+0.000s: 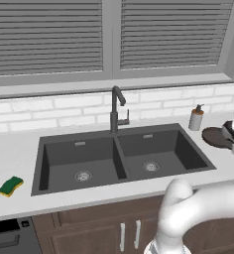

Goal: Pick the pan and sponge and place them into the sink. Then turn on the water.

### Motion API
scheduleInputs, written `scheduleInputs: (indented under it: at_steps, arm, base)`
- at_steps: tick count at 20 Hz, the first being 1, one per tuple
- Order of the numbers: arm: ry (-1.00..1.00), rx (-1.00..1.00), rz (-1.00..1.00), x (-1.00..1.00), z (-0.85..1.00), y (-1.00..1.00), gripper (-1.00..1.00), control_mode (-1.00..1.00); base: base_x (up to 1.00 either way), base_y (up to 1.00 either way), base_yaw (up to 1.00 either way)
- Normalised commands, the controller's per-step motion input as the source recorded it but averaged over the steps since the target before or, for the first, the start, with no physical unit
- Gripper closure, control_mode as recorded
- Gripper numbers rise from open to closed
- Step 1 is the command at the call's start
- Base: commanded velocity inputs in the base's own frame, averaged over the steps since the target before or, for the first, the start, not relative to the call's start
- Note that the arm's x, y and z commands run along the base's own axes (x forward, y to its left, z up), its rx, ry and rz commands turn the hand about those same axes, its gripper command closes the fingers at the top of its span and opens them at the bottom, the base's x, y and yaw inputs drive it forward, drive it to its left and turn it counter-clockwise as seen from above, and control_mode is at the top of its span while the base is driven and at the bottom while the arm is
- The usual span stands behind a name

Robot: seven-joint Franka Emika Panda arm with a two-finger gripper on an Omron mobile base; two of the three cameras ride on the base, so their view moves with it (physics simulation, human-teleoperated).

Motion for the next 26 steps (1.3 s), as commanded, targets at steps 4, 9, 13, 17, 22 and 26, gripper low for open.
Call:
scheduleInputs:
  at_steps: [4,9,13,17,22,26]
  arm:
    - [0.05,0.01,0.04,0.07,-0.5,-0.11,-1.0,-1.0]
    - [0.0,0.05,0.05,0.15,-0.33,-0.42,-1.0,-1.0]
    - [0.0,0.01,0.02,0.15,-0.28,-0.3,-1.0,-1.0]
    - [0.02,0.0,0.0,0.01,-0.76,-0.02,-1.0,-1.0]
    - [0.09,-0.02,0.0,-0.28,-1.0,0.0,1.0,-1.0]
    - [0.03,0.0,0.0,-0.53,-1.0,-0.08,1.0,-1.0]
  base:
    - [0.0,0.0,0.0]
    - [0.0,0.0,0.0]
    - [0.0,0.0,0.0]
    - [0.0,0.0,0.0]
    - [0.0,0.0,0.0]
    - [0.0,0.0,0.0]
